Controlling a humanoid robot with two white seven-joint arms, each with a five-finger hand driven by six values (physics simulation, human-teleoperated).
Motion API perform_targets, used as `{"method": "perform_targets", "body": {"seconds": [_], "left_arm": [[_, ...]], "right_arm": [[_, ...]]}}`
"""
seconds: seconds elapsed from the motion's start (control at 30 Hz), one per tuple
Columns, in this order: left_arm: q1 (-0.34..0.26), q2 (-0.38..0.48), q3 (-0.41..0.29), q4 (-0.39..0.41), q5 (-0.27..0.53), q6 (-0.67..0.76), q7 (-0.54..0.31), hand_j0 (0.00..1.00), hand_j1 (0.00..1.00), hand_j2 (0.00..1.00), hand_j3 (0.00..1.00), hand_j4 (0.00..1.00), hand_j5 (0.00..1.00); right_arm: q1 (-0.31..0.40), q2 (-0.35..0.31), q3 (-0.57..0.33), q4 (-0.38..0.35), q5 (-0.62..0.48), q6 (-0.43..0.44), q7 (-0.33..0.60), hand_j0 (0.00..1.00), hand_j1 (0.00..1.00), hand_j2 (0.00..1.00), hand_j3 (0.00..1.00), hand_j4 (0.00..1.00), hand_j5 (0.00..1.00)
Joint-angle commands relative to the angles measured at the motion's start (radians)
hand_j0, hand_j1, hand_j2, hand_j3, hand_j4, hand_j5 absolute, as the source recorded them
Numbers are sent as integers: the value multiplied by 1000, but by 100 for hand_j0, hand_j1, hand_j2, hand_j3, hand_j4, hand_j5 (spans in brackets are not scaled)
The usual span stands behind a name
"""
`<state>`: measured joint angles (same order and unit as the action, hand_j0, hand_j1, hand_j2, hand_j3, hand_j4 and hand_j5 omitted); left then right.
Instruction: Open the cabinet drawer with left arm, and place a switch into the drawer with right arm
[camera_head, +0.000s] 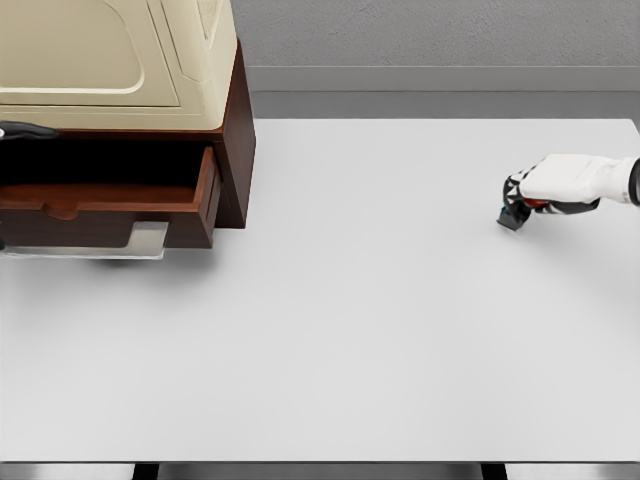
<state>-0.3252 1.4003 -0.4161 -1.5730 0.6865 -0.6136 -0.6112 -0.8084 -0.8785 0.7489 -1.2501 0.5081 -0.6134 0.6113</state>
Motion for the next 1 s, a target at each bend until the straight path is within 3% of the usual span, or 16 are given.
{"method": "perform_targets", "body": {"seconds": [0.0,0.13,0.3,0.47,0.63,0.77,0.97], "left_arm": [[2,2,-3,27,8,3,0,100,100,100,100,100,100],[0,3,-4,27,8,3,0,100,100,100,100,100,100],[2,3,-4,28,8,3,0,100,100,100,100,100,100],[2,3,-4,30,8,3,0,100,100,100,100,100,100],[2,3,-4,37,8,3,0,100,100,100,100,100,100],[2,5,-4,37,8,3,0,100,100,100,100,100,100],[0,5,-4,37,8,3,0,100,100,100,100,100,100]], "right_arm": [[-2,10,-6,0,-46,2,0,43,43,43,43,43,43],[-55,49,-5,-2,-88,2,0,44,44,44,44,44,44],[-115,153,6,-23,-88,2,0,45,45,45,45,45,45],[-127,179,6,-95,-89,2,0,45,45,45,45,45,45],[-152,231,7,-120,-97,2,0,45,45,45,45,45,45],[-196,276,67,-137,-111,2,0,45,45,45,45,45,45],[-209,288,102,-244,-115,2,0,45,45,45,45,45,45]]}}
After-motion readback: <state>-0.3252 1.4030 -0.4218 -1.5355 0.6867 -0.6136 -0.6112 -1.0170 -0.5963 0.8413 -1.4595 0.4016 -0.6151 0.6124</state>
